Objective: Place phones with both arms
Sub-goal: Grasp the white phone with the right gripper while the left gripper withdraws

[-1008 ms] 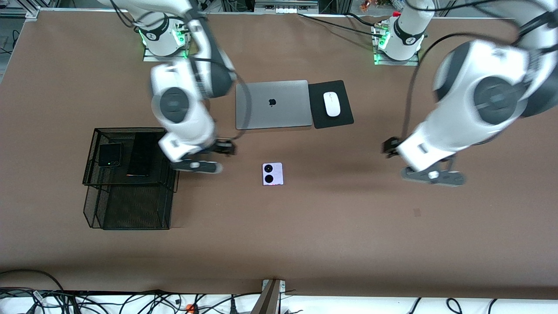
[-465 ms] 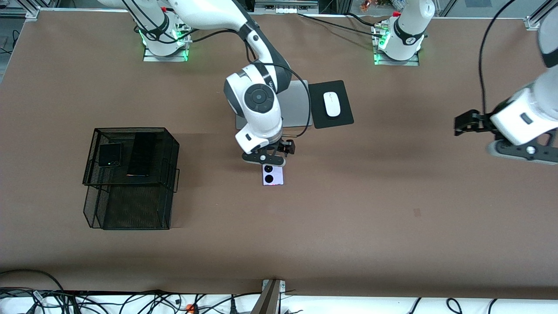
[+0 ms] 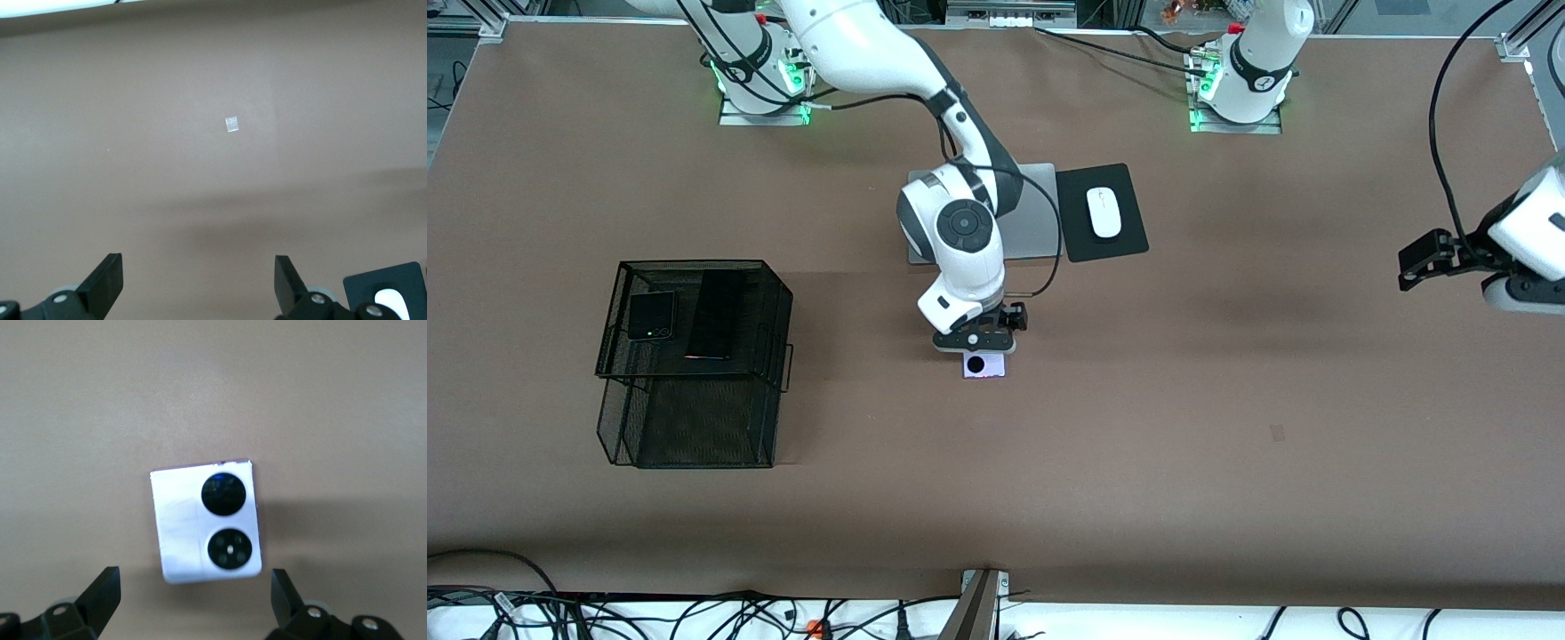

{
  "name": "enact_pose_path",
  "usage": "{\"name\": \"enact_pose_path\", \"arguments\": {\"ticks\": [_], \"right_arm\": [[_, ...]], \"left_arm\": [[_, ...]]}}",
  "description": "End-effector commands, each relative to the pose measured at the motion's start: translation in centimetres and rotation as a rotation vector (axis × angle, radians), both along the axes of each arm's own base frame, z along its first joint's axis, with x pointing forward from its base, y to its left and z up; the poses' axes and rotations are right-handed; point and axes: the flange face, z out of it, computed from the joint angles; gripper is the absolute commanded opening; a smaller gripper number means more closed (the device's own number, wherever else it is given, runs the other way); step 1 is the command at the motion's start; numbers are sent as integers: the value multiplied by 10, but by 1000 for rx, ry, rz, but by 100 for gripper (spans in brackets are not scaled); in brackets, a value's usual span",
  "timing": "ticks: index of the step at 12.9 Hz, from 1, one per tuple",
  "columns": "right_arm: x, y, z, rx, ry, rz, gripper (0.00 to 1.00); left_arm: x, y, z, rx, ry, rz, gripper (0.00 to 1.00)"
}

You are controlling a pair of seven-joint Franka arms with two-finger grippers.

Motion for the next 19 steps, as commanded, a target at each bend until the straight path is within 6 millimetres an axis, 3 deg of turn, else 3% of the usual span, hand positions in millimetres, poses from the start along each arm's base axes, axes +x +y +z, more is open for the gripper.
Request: {"name": "enact_pose_path", "arguments": {"ticks": [1,2,6,9,11,12,14,15,16,19], "right_arm": [[5,2,-16,-2,-36,32,100],[5,1,-22,-6,-37,33,100],[6,2,-35,0,-61,36,100],[6,1,-41,-1,-66,39,100],[5,1,-44,-6,-66,53,100],[6,0,-44,-7,-66,58,90],[6,1,-41,-8,-68,78,25],[6,2,-40,-5,-68,79,7],[5,2,-40,-7,-64,78,0],[7,4,-22,6,-59,72,0]], "left_arm": [[-26,13,11,-20,-6,8,100],[-26,25,13,-34,-9,33,100],[-23,7,25,-46,-32,5,100],[-8,-3,38,-49,-21,-14,100],[-5,2,27,-48,2,-7,100],[-7,-3,30,-49,0,-15,100],[-8,-13,31,-46,2,-33,100],[-9,-17,35,-42,-7,-41,100],[-11,-22,40,-35,-14,-49,100],[-7,-18,35,-41,-8,-40,100]]}}
